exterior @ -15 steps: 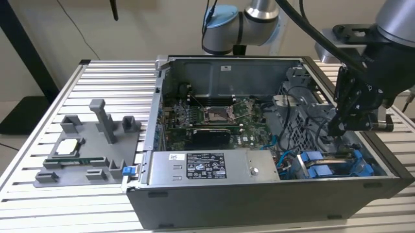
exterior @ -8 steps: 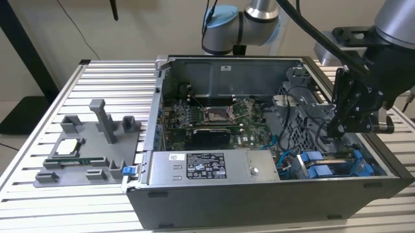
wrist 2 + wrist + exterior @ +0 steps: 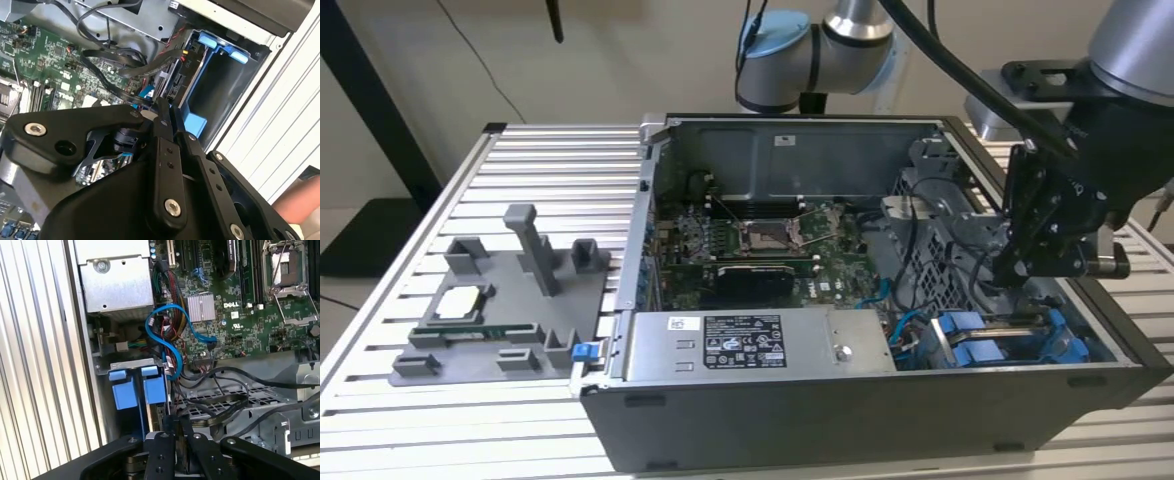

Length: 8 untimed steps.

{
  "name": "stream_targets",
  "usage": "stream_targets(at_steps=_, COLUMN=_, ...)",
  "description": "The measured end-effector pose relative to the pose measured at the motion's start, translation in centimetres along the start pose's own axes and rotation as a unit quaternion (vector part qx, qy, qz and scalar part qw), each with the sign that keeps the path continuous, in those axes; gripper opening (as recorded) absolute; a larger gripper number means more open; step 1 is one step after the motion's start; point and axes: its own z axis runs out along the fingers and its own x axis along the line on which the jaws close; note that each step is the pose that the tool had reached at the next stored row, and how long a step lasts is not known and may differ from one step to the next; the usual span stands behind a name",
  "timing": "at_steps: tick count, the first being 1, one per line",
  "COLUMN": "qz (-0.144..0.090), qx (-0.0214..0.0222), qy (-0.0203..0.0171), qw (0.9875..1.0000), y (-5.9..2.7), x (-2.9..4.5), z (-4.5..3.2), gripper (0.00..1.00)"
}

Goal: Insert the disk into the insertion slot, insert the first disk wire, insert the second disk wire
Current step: 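Insert the first disk wire, then insert the second disk wire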

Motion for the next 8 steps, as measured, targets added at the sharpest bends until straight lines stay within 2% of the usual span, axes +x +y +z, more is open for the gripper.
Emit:
stream_targets(at_steps=2, qz=0.000, qx=0.0008, qy=0.0052, qw=1.0000, y=0.00, x=0.01, z=0.19, gripper=0.00)
stream_targets(at_steps=6, qz=-0.001, qx=0.0029, qy=0.0181, qw=0.9998, y=0.02, x=0.04, z=0.49, gripper=0.00)
stream_targets(at_steps=8, qz=-0.001, qx=0.0038, qy=0.0226, qw=0.9997, y=0.03, x=0.06, z=0.72, gripper=0.00)
